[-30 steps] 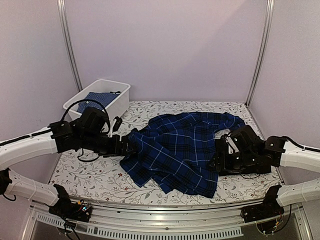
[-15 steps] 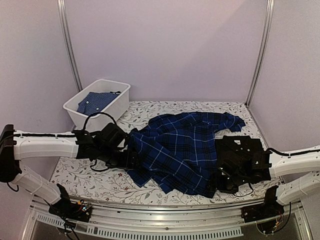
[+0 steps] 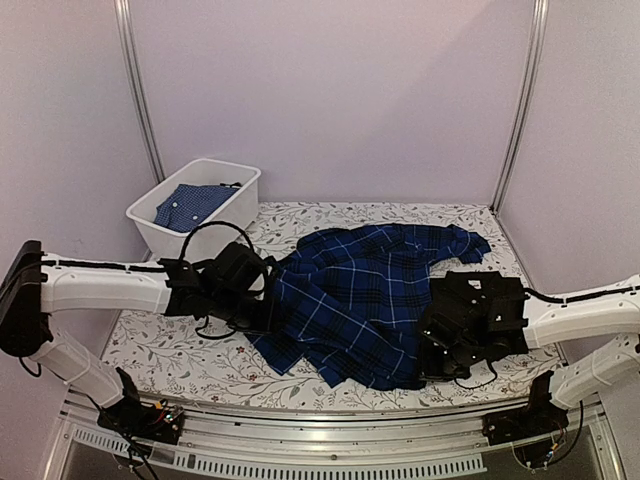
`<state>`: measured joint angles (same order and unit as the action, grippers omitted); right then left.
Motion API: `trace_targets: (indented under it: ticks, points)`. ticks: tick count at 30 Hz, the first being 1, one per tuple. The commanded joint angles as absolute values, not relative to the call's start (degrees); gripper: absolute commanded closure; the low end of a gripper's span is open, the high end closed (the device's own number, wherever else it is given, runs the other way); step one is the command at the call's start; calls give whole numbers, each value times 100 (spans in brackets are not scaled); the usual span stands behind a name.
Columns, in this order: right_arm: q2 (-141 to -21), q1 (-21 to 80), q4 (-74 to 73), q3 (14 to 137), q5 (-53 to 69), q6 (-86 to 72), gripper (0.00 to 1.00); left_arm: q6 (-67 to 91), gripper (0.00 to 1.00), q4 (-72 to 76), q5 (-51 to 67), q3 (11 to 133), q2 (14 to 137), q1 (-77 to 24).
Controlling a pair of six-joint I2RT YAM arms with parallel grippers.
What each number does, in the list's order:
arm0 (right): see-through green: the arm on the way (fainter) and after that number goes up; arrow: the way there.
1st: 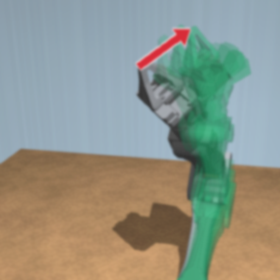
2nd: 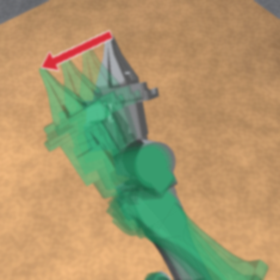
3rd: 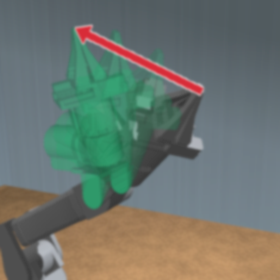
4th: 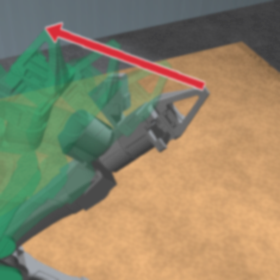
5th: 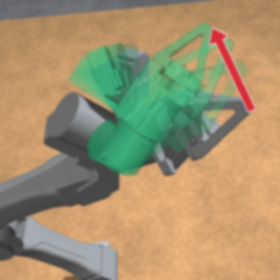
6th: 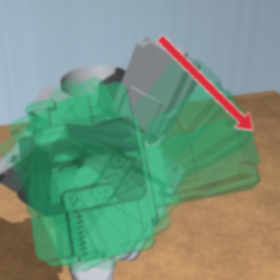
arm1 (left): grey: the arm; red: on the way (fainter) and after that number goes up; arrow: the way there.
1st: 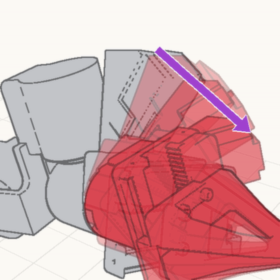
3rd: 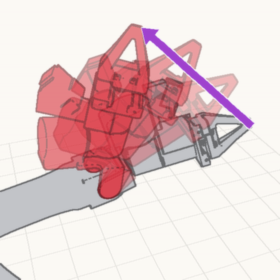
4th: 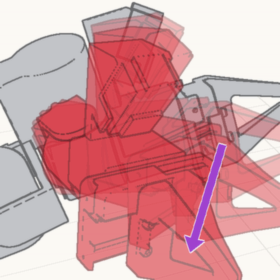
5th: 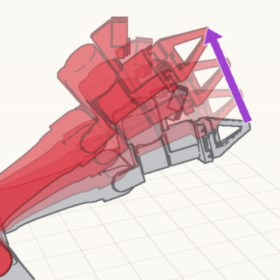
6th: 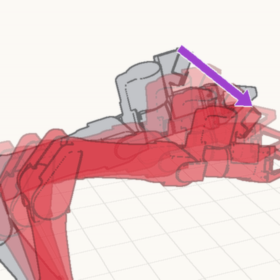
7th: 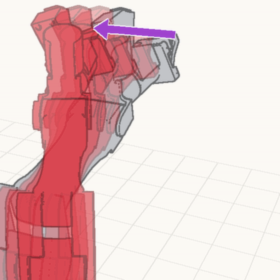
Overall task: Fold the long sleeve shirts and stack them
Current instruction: Flatten out the crumpled shirt at the center of the board.
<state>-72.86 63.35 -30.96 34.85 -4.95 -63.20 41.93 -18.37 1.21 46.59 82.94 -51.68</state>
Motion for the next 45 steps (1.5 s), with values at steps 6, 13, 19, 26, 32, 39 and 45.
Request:
trace_targets:
  ticks: [6, 13, 19, 26, 32, 39, 45]
  points:
    - [-6466, 5764, -5568, 5770, -1854, -5365, 100, 3471, 100, -2469, 2050, 6757, 7714, -5863]
    - [-6418, 5441, -5519, 5801, -1634, -4835, 100, 4363, 68, -4136, -463, 6622, 7481, -5726]
    - [-6496, 5441, -5206, 5652, -1420, -4836, 100, 4764, 28, -3742, -888, 5546, 7010, -5141]
    - [-6628, 5441, -5135, 5639, -1425, -4773, 100, 4287, 7, -2822, -252, 4981, 7128, -4600]
    - [-6710, 5440, -4991, 5572, -1359, -4772, 100, 3920, 7, -2346, -141, 5076, 7422, -4408]
    - [-6782, 5424, -4934, 5616, -1411, -4760, 100, 3628, 38, -3112, -222, 5714, 8340, -4387]
    - [-6811, 5337, -4992, 5851, -1476, -4656, 100, 3627, 84, -3299, 208, 6066, 8501, -4557]
